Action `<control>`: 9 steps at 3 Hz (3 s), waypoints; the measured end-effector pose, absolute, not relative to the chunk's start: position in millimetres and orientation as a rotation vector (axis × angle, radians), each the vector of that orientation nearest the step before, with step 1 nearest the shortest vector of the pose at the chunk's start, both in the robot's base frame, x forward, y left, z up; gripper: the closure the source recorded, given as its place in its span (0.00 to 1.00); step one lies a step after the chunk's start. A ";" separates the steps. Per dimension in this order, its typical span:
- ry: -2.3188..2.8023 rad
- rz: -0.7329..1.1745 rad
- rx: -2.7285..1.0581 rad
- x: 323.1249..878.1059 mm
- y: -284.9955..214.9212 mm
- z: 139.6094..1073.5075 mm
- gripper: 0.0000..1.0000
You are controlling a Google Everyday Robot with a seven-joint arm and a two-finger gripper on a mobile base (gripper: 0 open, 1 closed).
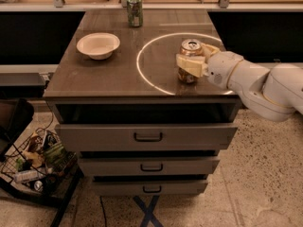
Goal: Move orange can near green can
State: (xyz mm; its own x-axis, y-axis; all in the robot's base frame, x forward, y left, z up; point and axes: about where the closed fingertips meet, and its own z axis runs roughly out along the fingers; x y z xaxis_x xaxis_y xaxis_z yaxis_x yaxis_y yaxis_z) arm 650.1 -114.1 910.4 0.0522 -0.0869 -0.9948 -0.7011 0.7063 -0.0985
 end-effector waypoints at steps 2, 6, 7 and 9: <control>1.458 0.529 -0.664 672.3 -112.1 938.5 1.00; 1.558 0.493 -0.511 874.4 -51.9 1015.1 1.00; 1.571 0.468 -0.486 913.3 -46.9 999.5 1.00; 1.483 0.501 -0.469 953.8 -59.9 980.9 1.00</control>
Offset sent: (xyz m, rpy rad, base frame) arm 0.0633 -0.0013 0.0782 0.0541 -0.0133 -0.0489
